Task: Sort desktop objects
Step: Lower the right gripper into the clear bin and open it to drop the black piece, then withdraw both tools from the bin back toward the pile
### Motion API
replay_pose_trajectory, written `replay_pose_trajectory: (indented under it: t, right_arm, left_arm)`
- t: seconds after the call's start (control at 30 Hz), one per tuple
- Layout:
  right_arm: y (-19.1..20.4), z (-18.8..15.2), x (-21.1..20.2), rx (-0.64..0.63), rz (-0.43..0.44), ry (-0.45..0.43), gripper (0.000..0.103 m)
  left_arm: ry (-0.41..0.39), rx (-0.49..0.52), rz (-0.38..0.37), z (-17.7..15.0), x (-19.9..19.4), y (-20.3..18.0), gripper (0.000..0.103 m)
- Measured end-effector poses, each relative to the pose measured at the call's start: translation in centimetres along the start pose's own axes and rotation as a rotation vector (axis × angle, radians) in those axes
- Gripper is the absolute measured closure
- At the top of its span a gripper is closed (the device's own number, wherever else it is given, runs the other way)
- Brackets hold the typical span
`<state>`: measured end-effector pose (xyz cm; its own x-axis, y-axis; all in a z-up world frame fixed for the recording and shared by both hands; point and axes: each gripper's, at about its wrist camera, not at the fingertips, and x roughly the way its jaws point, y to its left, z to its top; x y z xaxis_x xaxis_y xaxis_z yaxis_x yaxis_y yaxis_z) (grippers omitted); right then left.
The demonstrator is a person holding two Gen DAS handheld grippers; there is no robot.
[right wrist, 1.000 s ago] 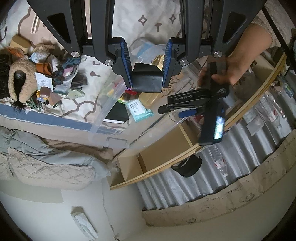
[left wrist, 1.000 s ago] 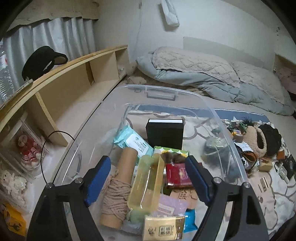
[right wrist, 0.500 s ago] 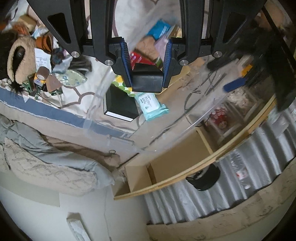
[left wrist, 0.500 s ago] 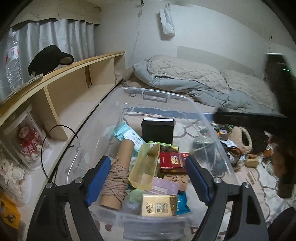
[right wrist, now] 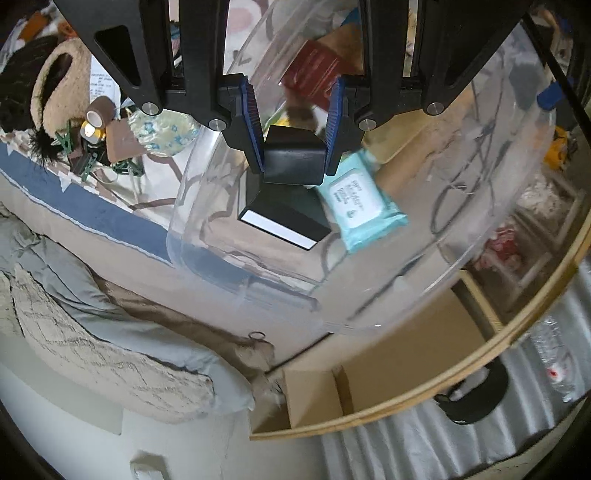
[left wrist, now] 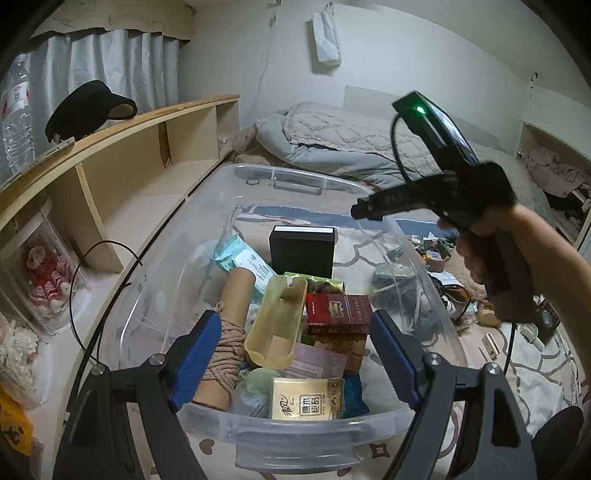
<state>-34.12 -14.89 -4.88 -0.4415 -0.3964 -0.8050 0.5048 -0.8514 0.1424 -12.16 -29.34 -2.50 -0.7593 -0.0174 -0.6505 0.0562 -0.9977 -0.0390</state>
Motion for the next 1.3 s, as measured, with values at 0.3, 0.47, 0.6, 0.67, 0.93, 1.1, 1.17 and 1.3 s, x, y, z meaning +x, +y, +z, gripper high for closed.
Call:
replay_pose_trajectory:
  t: [0.3,0.47,0.6,0.67,0.93,1.1,1.17,1.3]
  right_arm:
    - [-1.8,1.3,0.9,0.05,-0.03,-0.022,0.05]
    - [-1.5,0.9,0.2,0.032,0.007,-0.052,0.04]
    - [-1.1,0.6,-0.4,0.019,0.02,-0.054,0.04]
    - [-0.9,0.4,-0.7,0.012,0.026,-0.058,0.04]
    - [-0.1,-1.0,-3.3,-0.019,0.135,-0.096,0.039]
    - [0.1,-2.0,-4.9,-0.033,0.173,-0.132,0.023]
    - [0.0,-2.4,-5.5,-0.032,0.173,-0.146,0.023]
    - [-0.2,-3.5,-6.7,-0.039,0.17,-0.176,0.006]
  left_arm:
    - [0.018,0.007,-0.011,-0.2,1.0,-0.3,0.02]
    - [0.022,0.007,-0.006,-0.3,1.0,-0.4,0.02]
    - [0.019,0.008,-0.007,-0.3,0.9,-0.5,0.02]
    - [0.018,0.01,-0.006,-0.3,0.7,-0.7,0.02]
    - [0.012,0.004,0.002,-0.1,-0.4,-1.3,0.02]
    - [0.005,0.005,0.007,0.1,-1.0,-2.0,0.02]
    - [-0.002,0.008,0.014,0.2,-1.3,-2.3,0.02]
    - [-0.01,0.009,0.024,0.4,-1.9,-2.9,0.02]
